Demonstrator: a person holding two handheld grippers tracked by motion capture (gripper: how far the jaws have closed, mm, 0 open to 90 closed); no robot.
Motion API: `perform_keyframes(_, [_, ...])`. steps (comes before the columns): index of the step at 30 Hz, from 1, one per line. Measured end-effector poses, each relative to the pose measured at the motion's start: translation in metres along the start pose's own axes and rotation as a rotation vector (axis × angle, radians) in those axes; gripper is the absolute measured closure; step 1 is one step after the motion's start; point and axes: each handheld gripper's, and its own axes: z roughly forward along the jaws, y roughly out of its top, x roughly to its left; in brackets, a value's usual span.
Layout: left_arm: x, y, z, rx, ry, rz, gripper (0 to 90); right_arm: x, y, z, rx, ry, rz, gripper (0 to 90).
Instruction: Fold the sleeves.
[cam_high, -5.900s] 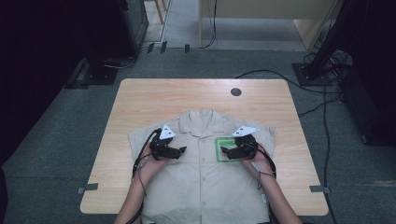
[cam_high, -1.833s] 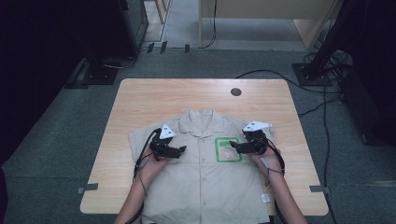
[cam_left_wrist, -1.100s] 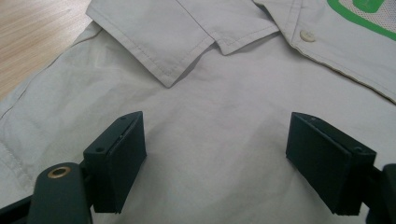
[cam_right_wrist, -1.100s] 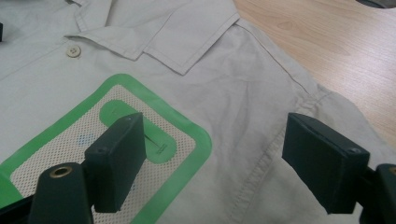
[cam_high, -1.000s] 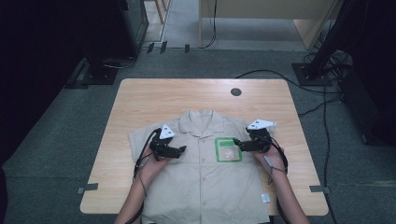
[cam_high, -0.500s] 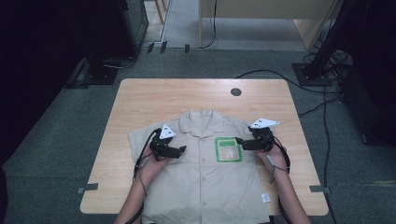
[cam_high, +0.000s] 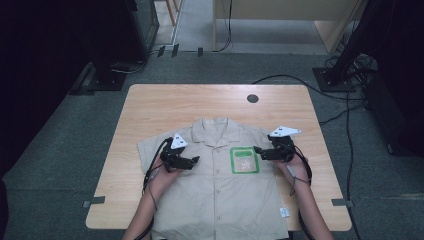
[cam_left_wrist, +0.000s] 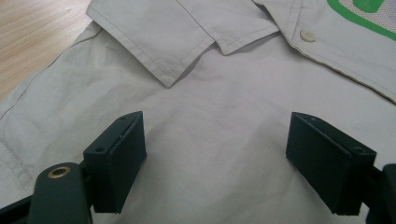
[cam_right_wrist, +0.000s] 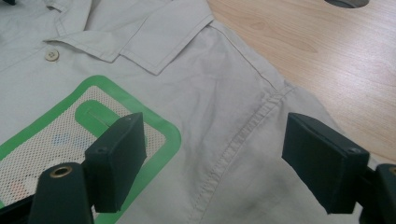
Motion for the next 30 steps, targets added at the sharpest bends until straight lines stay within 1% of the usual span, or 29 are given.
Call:
perform_keyframes(5, [0.000, 0.000, 0.000, 0.000, 0.000, 0.000, 20.2, -0.002, 0.000, -0.001, -0.001, -0.004, -0.003, 21.2])
perform_keyframes(16, [0.000, 0.000, 0.000, 0.000, 0.000, 0.000, 20.1, -0.006, -0.002, -0.001, -0.004, -0.011, 0.007, 21.4])
perform_keyframes(23, [0.000, 0.000, 0.000, 0.000, 0.000, 0.000, 20.1, -0.009, -0.002, -0.001, -0.001, -0.020, -0.005, 21.4])
perform_keyframes(30, [0.000, 0.000, 0.000, 0.000, 0.000, -0.001, 20.2, -0.013, -0.002, -0.002, -0.005, -0.025, 0.007, 21.5])
